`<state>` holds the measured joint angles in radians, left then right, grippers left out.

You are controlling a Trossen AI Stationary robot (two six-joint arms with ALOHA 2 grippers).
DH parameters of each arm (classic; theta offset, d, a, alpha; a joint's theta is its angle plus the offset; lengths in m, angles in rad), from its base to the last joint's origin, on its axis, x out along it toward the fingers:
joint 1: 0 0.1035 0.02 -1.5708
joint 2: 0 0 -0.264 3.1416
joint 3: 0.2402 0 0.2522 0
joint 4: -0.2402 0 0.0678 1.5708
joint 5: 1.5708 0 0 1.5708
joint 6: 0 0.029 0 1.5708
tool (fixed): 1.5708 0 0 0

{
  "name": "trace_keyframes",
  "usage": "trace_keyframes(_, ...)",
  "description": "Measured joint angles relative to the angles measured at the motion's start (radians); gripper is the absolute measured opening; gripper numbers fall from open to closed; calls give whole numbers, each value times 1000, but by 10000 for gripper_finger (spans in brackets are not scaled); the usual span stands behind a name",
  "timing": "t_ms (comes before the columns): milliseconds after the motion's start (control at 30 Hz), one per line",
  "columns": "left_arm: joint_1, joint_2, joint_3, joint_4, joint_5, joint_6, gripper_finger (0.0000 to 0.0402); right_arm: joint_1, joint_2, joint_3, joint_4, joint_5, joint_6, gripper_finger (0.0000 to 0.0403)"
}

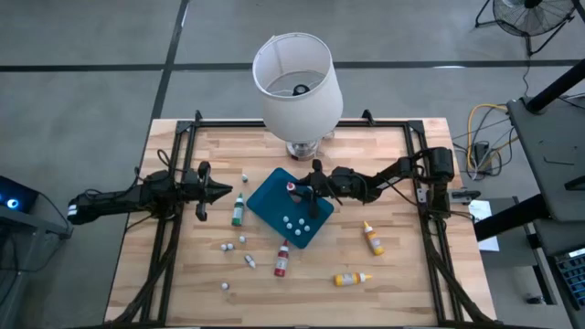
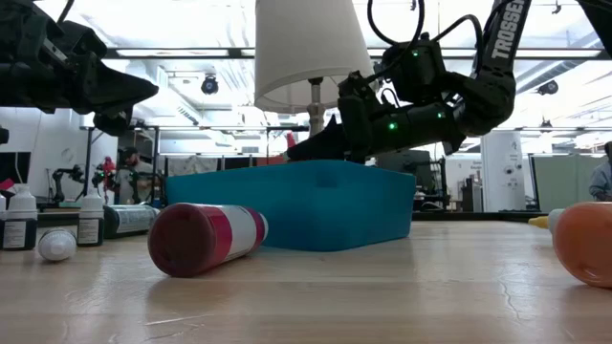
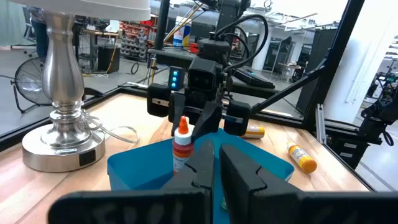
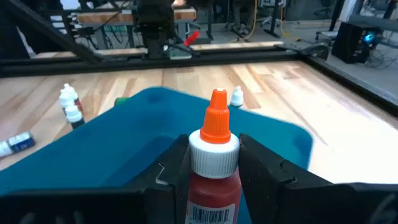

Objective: Pick & Place food coloring
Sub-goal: Put the large orange food coloring bottle into the blue container

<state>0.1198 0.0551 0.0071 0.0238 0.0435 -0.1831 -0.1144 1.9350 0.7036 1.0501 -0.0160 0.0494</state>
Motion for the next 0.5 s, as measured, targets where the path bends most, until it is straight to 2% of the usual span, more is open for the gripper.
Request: trace_keyframes(500, 0, 0, 0, 0, 0, 0, 0, -13, 0, -9, -7, -1, 1, 100)
